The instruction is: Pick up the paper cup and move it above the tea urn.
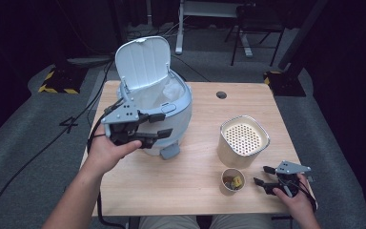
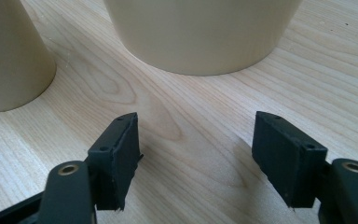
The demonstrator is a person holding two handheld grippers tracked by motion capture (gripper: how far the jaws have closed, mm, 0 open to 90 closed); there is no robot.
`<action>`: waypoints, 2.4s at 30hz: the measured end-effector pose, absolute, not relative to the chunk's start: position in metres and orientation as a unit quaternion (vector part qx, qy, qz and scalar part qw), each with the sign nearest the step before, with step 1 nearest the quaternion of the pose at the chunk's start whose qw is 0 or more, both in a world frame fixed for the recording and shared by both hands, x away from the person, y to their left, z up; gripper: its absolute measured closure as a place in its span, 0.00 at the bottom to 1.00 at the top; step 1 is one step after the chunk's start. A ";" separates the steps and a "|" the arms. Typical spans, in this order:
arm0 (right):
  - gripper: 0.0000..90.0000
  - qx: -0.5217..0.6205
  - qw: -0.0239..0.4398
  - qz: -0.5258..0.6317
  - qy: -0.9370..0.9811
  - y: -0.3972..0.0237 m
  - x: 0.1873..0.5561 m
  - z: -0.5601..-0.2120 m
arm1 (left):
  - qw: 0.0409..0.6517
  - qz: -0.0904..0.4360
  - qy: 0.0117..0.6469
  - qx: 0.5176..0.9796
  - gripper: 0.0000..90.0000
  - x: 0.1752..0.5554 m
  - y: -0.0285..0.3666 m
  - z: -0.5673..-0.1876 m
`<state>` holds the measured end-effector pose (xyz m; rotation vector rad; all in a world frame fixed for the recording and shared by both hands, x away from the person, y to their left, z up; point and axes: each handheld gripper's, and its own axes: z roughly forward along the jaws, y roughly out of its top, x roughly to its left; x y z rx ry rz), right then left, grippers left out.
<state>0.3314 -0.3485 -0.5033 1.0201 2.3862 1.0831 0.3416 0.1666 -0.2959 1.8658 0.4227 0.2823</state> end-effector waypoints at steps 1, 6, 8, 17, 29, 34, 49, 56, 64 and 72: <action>0.35 0.358 0.166 0.379 0.837 -0.348 0.331 -0.503 | 0.569 0.118 0.175 0.795 0.49 0.333 0.169 -0.304; 0.32 0.362 0.165 0.377 0.836 -0.346 0.331 -0.503 | 0.561 0.106 0.180 0.801 0.48 0.321 0.174 -0.326; 0.32 0.365 0.165 0.376 0.835 -0.345 0.331 -0.503 | 0.554 0.108 0.187 0.804 0.47 0.316 0.178 -0.344; 0.34 0.366 0.141 0.376 0.840 -0.350 0.332 -0.496 | 0.539 0.098 0.227 0.805 0.46 0.312 0.186 -0.393; 0.32 0.350 0.134 0.387 0.843 -0.351 0.318 -0.475 | 0.475 0.093 0.301 0.822 0.45 0.322 0.188 -0.454; 0.31 0.342 0.131 0.393 0.843 -0.349 0.315 -0.472 | 0.438 0.104 0.319 0.834 0.43 0.326 0.186 -0.467; 0.19 0.304 0.123 0.404 0.854 -0.325 0.304 -0.459 | 0.348 0.119 0.313 0.876 0.27 0.333 0.181 -0.497; 0.18 0.294 0.122 0.421 0.849 -0.312 0.301 -0.455 | 0.355 0.115 0.310 0.874 0.20 0.335 0.183 -0.504; 0.17 0.273 0.103 0.423 0.858 -0.292 0.301 -0.457 | 0.355 0.116 0.312 0.874 0.19 0.335 0.182 -0.504; 0.19 0.254 0.090 0.422 0.865 -0.262 0.302 -0.467 | 0.353 0.119 0.321 0.871 0.19 0.332 0.182 -0.504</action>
